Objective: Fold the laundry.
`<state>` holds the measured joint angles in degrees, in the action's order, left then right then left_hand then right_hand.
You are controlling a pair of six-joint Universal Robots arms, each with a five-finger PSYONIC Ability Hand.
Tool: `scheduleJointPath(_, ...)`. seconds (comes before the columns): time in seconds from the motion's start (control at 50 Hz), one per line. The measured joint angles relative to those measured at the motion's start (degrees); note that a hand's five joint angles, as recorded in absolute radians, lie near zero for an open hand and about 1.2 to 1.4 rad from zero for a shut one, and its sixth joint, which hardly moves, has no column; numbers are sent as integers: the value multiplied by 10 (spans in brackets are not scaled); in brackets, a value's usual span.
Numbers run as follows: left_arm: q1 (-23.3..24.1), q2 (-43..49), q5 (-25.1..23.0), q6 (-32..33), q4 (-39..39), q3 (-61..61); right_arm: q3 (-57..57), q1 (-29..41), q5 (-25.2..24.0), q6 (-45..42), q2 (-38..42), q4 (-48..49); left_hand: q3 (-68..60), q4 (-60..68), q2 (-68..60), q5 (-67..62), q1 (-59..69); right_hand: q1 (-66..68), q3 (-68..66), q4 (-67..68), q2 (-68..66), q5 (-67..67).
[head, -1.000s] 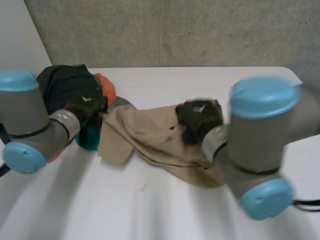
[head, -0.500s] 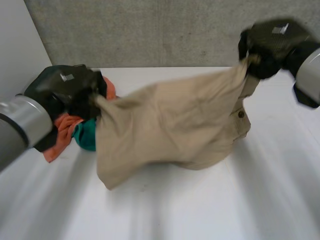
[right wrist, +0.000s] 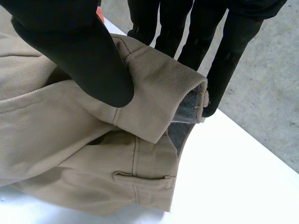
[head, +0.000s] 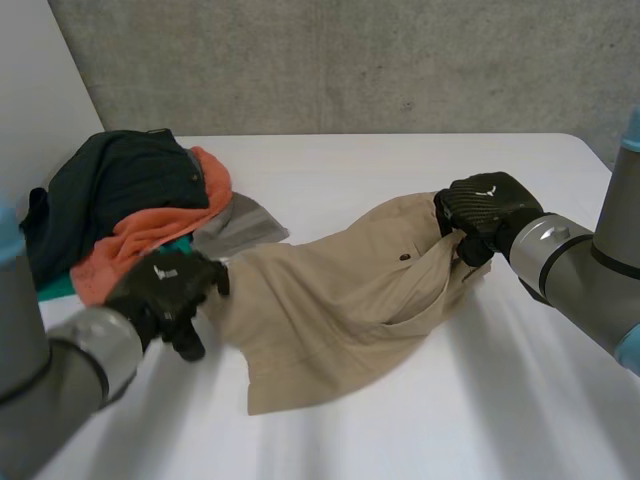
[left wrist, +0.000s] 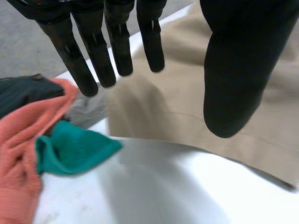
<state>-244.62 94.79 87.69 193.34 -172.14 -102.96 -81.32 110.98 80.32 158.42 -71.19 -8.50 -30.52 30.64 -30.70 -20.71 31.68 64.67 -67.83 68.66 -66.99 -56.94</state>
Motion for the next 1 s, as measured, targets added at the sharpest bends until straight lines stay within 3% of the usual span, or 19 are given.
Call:
scheduleJointPath(0.08, 42, -13, -7, -1, -27, -50, 0, 2, 5, -2, 4, 3, -26, 28, -24, -25, 20, 0, 0, 0, 0, 0)
scheduleJointPath(0.18, 77, 37, -12, 3, -78, -66, -3, 9, 7, -5, 6, 4, 42, -49, 43, 52, -57, 0, 0, 0, 0, 0)
scheduleJointPath(0.48, 103, 193, 10, 46, -140, 17, -8, 16, 6, -8, 4, 5, 26, -26, 29, 24, -38, 0, 0, 0, 0, 0)
scheduleJointPath(0.52, 106, 206, 16, 58, -147, 24, -9, 17, 6, -9, 4, 6, -37, 37, -39, -36, 37, 0, 0, 0, 0, 0)
scheduleJointPath(0.54, 107, 210, 19, 63, -150, 26, -9, 17, 6, -10, 4, 6, -130, 123, -129, -120, 131, 0, 0, 0, 0, 0)
scheduleJointPath(0.56, 109, 216, 23, 70, -155, 29, -10, 17, 6, -11, 4, 7, -130, 123, -129, -120, 131, 0, 0, 0, 0, 0)
scheduleJointPath(0.58, 110, 220, 27, 76, -160, 30, -10, 17, 6, -11, 4, 7, -274, 278, -277, -272, 291, 0, 0, 0, 0, 0)
scheduleJointPath(0.6, 111, 222, 30, 81, -165, 31, -10, 17, 6, -12, 4, 8, -274, 278, -277, -272, 291, 0, 0, 0, 0, 0)
scheduleJointPath(0.62, 111, 224, 36, 88, -171, 33, -10, 17, 7, -13, 3, 8, -356, 360, -352, -349, 354, 0, 0, 0, 0, 0)
scheduleJointPath(0.7, 111, 205, 60, 103, -183, 35, -6, 14, 7, -16, -3, 6, -375, 380, -374, -354, 354, 0, 0, 0, 0, 0)
scheduleJointPath(0.8, 100, 95, 87, 97, -175, 37, 15, 2, 6, -38, -39, -24, -375, 380, -376, -354, 354, 0, 0, 0, 0, 0)
scheduleJointPath(1.0, 36, -106, 40, 44, -110, 134, 133, -29, -6, -50, -141, -104, -375, 380, -377, -354, 354, 0, -2, 0, 0, 0)
